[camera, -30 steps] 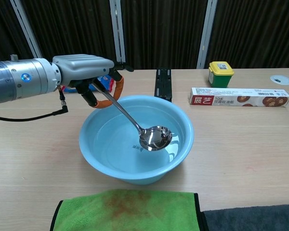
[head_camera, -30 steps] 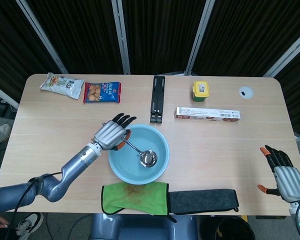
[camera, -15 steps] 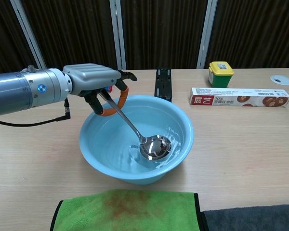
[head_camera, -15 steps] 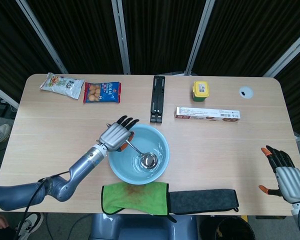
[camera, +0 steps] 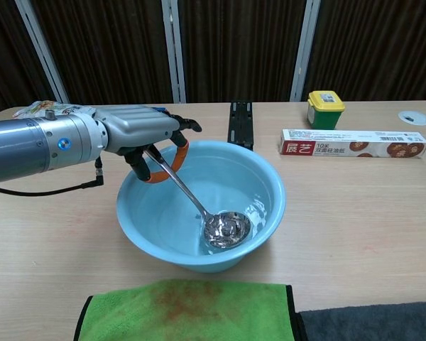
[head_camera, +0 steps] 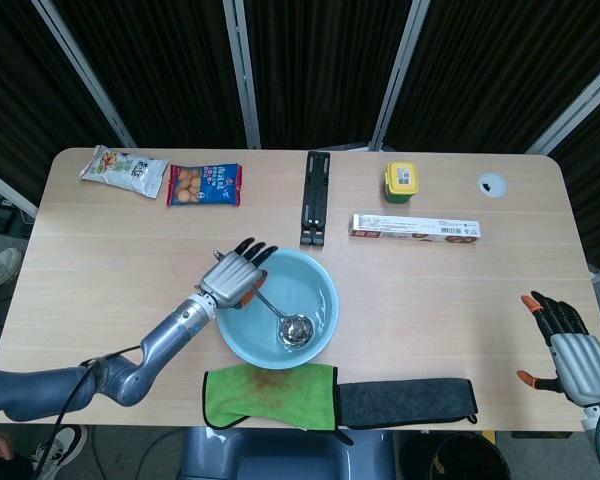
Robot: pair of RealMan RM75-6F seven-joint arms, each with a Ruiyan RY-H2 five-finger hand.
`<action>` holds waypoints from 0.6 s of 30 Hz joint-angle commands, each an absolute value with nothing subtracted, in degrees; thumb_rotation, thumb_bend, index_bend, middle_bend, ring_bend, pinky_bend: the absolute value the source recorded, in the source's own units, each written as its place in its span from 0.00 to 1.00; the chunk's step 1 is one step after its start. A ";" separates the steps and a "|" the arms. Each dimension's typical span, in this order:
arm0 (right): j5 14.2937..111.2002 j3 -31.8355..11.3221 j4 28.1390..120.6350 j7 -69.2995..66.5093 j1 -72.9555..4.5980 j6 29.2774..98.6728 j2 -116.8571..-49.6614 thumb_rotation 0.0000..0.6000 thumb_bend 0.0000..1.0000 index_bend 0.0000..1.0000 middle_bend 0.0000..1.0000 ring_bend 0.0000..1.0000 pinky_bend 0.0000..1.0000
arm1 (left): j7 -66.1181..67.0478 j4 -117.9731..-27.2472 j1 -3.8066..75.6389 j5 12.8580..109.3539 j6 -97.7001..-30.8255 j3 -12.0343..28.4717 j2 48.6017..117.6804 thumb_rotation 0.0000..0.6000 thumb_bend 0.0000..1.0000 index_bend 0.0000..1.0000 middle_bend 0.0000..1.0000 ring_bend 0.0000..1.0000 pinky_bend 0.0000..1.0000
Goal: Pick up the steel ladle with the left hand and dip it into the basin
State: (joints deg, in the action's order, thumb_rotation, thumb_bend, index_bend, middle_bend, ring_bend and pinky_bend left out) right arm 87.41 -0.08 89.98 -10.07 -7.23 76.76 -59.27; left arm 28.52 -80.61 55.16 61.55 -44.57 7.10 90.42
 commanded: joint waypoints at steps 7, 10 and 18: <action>87.34 0.00 90.11 -9.61 -7.36 76.47 -59.40 1.00 0.00 0.00 0.00 0.00 0.00 | 28.86 -82.12 55.10 61.51 -44.83 6.28 89.10 1.00 0.50 0.61 0.00 0.00 0.00; 87.35 -0.02 90.05 -9.54 -7.40 76.47 -59.51 1.00 0.00 0.00 0.00 0.00 0.00 | 28.93 -82.60 55.02 61.34 -45.01 6.05 88.70 1.00 0.50 0.61 0.00 0.00 0.00; 87.03 -0.02 90.00 -8.89 -7.64 75.90 -59.77 1.00 0.00 0.00 0.00 0.00 0.00 | 27.60 -85.40 54.39 62.15 -46.38 6.15 86.31 1.00 0.50 0.61 0.00 0.00 0.00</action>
State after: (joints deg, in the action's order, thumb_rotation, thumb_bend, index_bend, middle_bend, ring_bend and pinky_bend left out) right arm 87.05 -0.01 90.02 -8.90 -7.62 75.91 -59.75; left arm 27.89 -85.02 54.60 61.89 -46.01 6.05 86.66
